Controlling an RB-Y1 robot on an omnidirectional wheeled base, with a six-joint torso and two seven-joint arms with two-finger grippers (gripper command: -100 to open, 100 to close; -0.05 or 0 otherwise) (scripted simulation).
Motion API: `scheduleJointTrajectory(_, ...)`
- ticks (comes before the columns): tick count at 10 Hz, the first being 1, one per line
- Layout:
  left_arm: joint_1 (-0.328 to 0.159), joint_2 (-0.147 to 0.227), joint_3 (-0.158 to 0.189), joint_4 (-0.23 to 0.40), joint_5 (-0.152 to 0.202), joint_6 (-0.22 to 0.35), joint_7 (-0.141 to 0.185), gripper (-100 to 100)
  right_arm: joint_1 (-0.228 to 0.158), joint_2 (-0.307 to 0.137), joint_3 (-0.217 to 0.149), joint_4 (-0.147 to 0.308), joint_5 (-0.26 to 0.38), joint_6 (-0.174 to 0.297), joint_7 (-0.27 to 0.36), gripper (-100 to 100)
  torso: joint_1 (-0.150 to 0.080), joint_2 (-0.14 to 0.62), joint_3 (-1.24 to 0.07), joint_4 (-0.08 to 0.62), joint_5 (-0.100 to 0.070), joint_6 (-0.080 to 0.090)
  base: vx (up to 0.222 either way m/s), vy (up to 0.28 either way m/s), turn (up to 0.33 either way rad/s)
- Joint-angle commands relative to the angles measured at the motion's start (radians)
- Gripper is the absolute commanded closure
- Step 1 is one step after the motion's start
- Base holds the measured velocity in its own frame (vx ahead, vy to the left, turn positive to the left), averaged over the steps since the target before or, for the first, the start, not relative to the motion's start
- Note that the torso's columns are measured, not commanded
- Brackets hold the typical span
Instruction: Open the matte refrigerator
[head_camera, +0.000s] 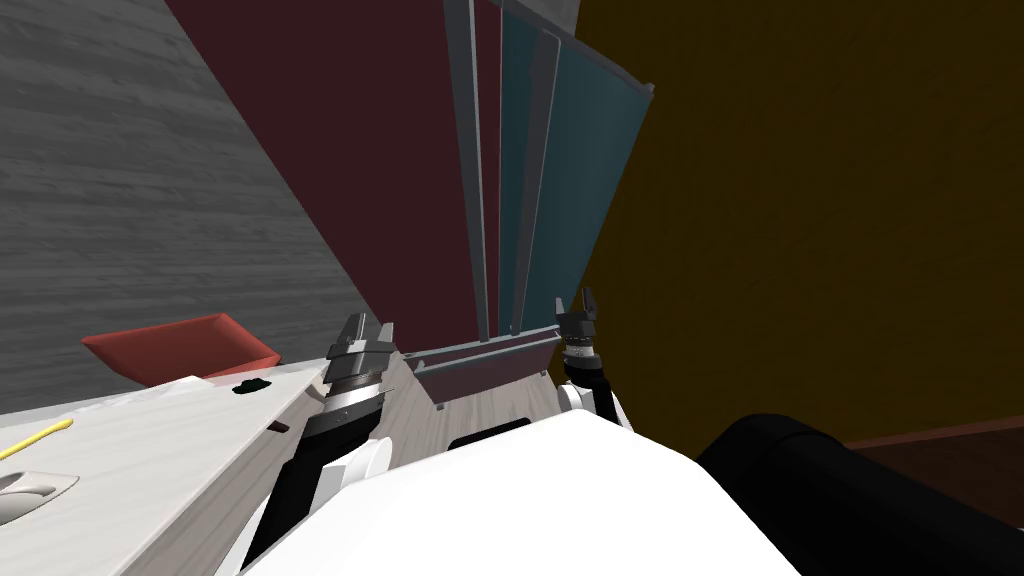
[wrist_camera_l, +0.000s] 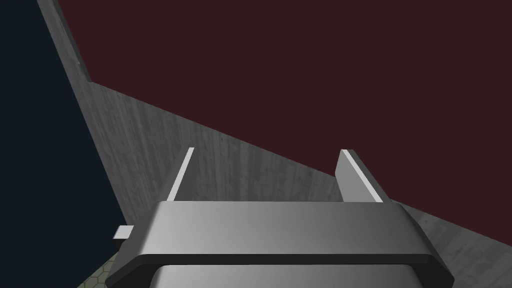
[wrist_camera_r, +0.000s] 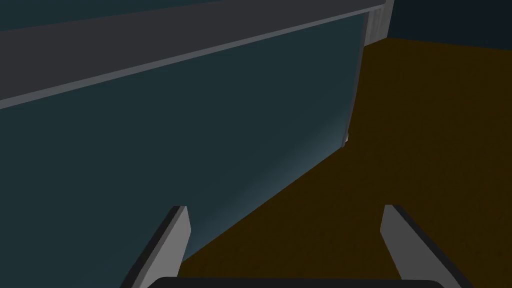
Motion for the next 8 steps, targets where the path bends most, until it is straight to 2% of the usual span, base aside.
scheduleJointTrajectory(1, 0.0, 0.0, 0.0, 0.0, 0.0, 0.0, 0.0, 0, 0.0, 0.0, 0.0, 0.0, 0.0, 0.0, 0.0, 0, 0.0, 0.04, -0.082, 0.041, 0.0, 0.0, 0.0, 0.0, 0.0)
scheduleJointTrajectory(8, 0.0, 0.0, 0.0, 0.0, 0.0, 0.0, 0.0, 0, 0.0, 0.0, 0.0, 0.0, 0.0, 0.0, 0.0, 0, 0.0, 0.544, -1.087, 0.544, 0.0, 0.0, 0.0, 0.0, 0.0)
